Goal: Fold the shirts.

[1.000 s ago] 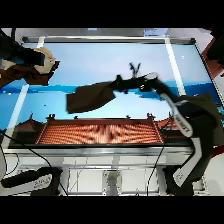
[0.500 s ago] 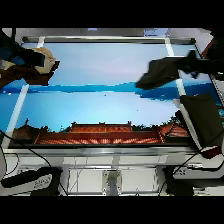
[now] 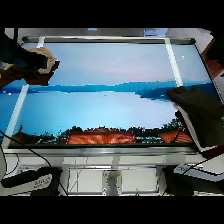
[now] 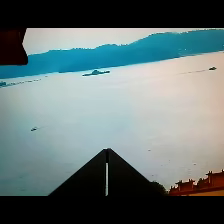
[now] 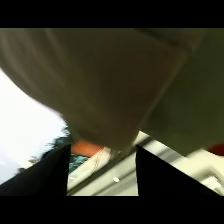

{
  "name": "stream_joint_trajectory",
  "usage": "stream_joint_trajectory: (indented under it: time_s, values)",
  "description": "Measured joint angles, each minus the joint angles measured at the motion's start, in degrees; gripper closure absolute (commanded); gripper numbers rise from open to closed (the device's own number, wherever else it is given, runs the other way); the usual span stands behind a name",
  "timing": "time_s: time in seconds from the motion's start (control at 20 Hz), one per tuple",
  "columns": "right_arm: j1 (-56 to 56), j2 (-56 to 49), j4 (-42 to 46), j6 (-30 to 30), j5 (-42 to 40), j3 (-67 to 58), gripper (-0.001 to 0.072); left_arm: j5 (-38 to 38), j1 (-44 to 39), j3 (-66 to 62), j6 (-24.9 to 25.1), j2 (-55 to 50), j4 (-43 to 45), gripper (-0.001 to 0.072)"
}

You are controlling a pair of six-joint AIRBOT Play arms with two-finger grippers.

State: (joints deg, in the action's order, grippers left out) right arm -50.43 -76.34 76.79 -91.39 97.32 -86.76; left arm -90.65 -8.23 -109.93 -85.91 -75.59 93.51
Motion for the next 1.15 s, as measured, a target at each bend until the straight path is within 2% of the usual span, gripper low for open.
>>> stream_joint_trajectory:
  time_s: [0.15,0.25,0.4,0.45,0.55,0.65,0.7,0.75,0.95,1.15]
  values:
    - [-0.72,0.22,0.44,-0.44,1.57,0.79,0.0246,-0.24,0.00,0.00,-0.04,0.00,-1.33,0.0693]
    - [-0.31,0.26,-8.09,0.55,0.11,1.05,0.0248,-0.24,0.00,0.00,-0.04,0.00,-1.90,0.0693]
    - [4.22,0.33,-27.34,7.30,-2.99,1.20,0.0250,0.35,0.00,0.00,-0.04,0.00,-2.16,0.0693]
    - [6.49,0.33,-31.50,9.53,-4.20,1.25,0.0249,0.68,0.00,0.00,-0.07,0.00,-2.23,0.0693]
    - [11.50,0.33,-34.53,12.35,-6.84,1.31,0.0250,0.85,0.00,0.00,-0.07,0.00,-2.36,0.0693]
    - [16.33,0.33,-32.52,13.97,-8.90,1.31,0.0263,0.81,0.00,0.00,-0.07,0.00,-2.38,0.0693]
    - [18.29,0.33,-30.36,14.43,-9.53,1.31,0.0350,0.72,0.00,0.00,-0.07,0.00,-2.38,0.0693]
    - [20.17,0.33,-27.65,14.78,-10.03,1.31,0.0372,0.63,0.00,0.00,-0.07,0.00,-2.40,0.0693]
    - [24.61,0.33,-16.39,15.50,-10.36,1.31,0.0372,1.03,0.00,0.00,-0.07,0.00,-2.49,0.0693]
    - [26.01,0.33,-11.69,15.76,-10.60,1.31,0.0372,0.90,0.00,0.00,-0.07,0.00,-2.49,0.0692]
